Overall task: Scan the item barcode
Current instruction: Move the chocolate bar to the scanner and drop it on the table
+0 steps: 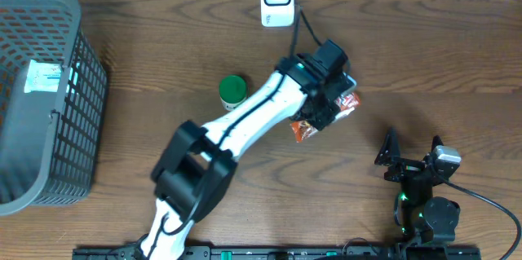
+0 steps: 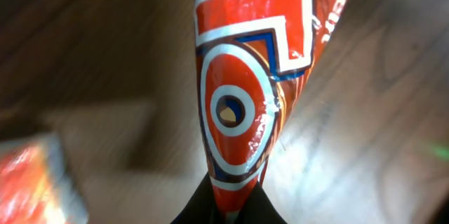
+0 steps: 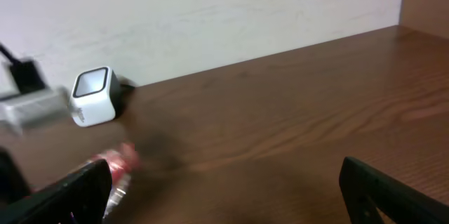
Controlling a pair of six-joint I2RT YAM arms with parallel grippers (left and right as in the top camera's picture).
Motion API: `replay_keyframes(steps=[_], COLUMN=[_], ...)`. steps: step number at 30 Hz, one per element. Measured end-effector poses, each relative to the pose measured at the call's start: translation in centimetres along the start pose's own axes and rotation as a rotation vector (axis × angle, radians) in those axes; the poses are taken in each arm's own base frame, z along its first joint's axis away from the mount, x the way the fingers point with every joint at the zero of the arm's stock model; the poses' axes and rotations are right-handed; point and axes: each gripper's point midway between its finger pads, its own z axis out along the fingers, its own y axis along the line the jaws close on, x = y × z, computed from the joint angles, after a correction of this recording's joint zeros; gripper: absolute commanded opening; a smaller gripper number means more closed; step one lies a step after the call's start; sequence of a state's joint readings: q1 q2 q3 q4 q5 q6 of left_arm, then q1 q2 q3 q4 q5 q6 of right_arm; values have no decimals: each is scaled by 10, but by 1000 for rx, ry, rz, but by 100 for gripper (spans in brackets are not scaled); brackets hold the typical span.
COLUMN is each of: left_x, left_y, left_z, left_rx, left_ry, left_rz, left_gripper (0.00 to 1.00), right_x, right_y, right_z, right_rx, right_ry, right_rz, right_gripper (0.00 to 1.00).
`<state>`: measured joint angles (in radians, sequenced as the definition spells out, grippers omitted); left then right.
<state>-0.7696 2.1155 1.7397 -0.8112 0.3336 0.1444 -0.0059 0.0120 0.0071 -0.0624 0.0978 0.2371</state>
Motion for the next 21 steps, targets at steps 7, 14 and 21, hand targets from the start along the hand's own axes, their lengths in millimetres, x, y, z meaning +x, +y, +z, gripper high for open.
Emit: replay_keyframes(steps=[7, 14, 21], left_x=[2, 4, -55], left_y=[12, 18, 40], left_z=[35, 16, -148], left_rx=[-2, -66, -336], left_ry=[20, 69, -202], left_rz=[31, 21, 24], left_gripper=[91, 98, 98], right_x=[0, 0, 0], right_y=[0, 0, 0], right_z=[0, 0, 0], right_rx=[0, 0, 0], right_ry=[0, 0, 0], right_rz=[0, 0, 0], right_gripper=[99, 99, 99])
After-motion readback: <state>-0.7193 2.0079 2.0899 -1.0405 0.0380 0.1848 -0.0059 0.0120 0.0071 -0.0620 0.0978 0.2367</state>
